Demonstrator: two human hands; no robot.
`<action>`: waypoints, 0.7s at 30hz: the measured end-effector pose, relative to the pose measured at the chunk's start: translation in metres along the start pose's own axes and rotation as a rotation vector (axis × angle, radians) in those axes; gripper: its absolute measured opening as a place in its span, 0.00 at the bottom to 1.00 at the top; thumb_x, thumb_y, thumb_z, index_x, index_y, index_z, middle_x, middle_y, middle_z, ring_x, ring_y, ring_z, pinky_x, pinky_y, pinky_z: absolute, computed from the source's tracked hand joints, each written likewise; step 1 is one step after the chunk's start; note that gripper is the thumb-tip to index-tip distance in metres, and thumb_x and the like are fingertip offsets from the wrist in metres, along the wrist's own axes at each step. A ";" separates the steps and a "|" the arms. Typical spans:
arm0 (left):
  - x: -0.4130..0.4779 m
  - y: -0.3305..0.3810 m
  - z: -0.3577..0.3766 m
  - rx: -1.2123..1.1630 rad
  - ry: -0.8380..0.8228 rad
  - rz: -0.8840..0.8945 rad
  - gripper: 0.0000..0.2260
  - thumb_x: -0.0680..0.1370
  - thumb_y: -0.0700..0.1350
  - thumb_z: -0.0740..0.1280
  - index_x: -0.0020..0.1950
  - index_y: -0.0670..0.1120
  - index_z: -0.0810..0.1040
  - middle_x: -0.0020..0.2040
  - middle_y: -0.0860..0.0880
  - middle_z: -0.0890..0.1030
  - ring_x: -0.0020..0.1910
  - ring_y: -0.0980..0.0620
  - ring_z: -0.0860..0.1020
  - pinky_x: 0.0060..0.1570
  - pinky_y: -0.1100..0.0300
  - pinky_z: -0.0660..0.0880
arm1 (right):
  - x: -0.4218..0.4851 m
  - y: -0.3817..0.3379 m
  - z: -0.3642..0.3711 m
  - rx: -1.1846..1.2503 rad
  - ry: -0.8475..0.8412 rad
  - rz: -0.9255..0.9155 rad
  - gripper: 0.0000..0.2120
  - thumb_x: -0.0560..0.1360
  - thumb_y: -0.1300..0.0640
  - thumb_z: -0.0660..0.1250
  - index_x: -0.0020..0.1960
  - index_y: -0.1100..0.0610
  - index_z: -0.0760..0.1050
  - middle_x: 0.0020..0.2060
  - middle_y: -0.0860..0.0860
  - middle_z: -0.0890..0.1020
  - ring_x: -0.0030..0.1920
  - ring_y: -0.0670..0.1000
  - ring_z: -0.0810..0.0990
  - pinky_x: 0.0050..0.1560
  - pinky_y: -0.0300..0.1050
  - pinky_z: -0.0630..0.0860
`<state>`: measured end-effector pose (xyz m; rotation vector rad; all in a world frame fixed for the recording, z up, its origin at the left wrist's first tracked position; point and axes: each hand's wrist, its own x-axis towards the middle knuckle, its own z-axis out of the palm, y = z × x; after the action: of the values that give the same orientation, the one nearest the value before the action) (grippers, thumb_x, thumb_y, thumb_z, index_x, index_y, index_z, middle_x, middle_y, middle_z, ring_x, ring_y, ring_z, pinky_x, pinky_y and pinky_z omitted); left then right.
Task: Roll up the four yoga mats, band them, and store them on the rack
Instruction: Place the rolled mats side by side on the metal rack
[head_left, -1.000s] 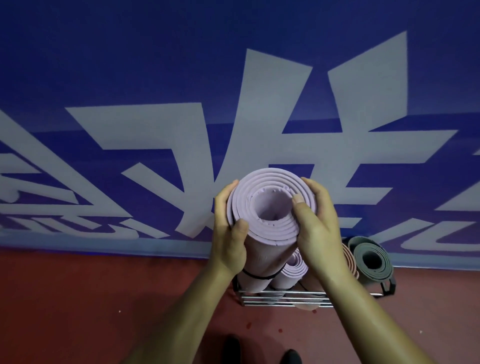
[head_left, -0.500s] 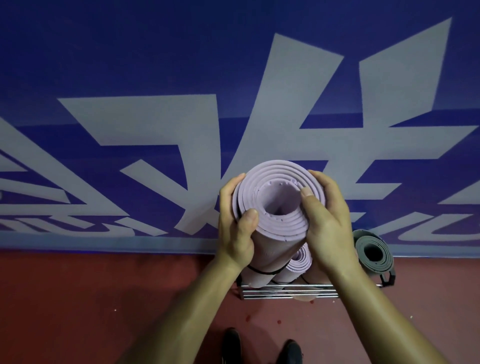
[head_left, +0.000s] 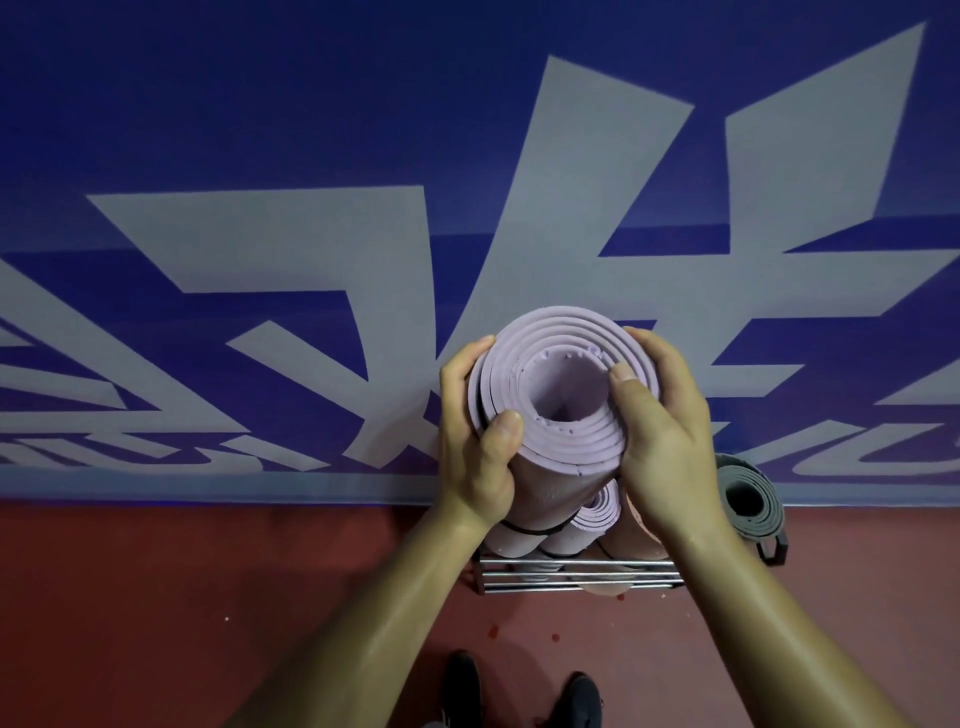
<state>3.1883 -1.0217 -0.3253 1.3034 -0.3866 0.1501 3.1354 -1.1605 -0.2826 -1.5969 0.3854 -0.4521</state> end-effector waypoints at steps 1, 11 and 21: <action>0.000 -0.003 -0.001 0.006 0.011 -0.005 0.32 0.76 0.65 0.67 0.71 0.46 0.67 0.64 0.51 0.78 0.61 0.48 0.78 0.58 0.55 0.75 | 0.001 0.002 0.000 -0.008 -0.007 0.004 0.18 0.78 0.50 0.63 0.67 0.51 0.76 0.62 0.50 0.80 0.63 0.50 0.79 0.66 0.58 0.75; 0.001 -0.016 0.001 0.010 0.046 -0.030 0.32 0.75 0.64 0.68 0.70 0.44 0.68 0.63 0.49 0.78 0.59 0.47 0.78 0.56 0.55 0.76 | 0.014 0.012 -0.001 0.016 -0.056 0.027 0.17 0.78 0.51 0.63 0.66 0.51 0.76 0.63 0.52 0.80 0.63 0.53 0.79 0.67 0.62 0.74; 0.004 -0.014 0.008 -0.024 0.035 0.052 0.26 0.72 0.51 0.64 0.69 0.44 0.68 0.62 0.47 0.78 0.58 0.47 0.78 0.55 0.54 0.76 | 0.019 0.001 -0.006 0.015 -0.078 -0.016 0.17 0.77 0.50 0.63 0.65 0.49 0.77 0.62 0.52 0.80 0.62 0.53 0.79 0.66 0.62 0.74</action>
<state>3.1953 -1.0333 -0.3348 1.2660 -0.3916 0.2110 3.1484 -1.1757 -0.2817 -1.5987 0.3095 -0.4020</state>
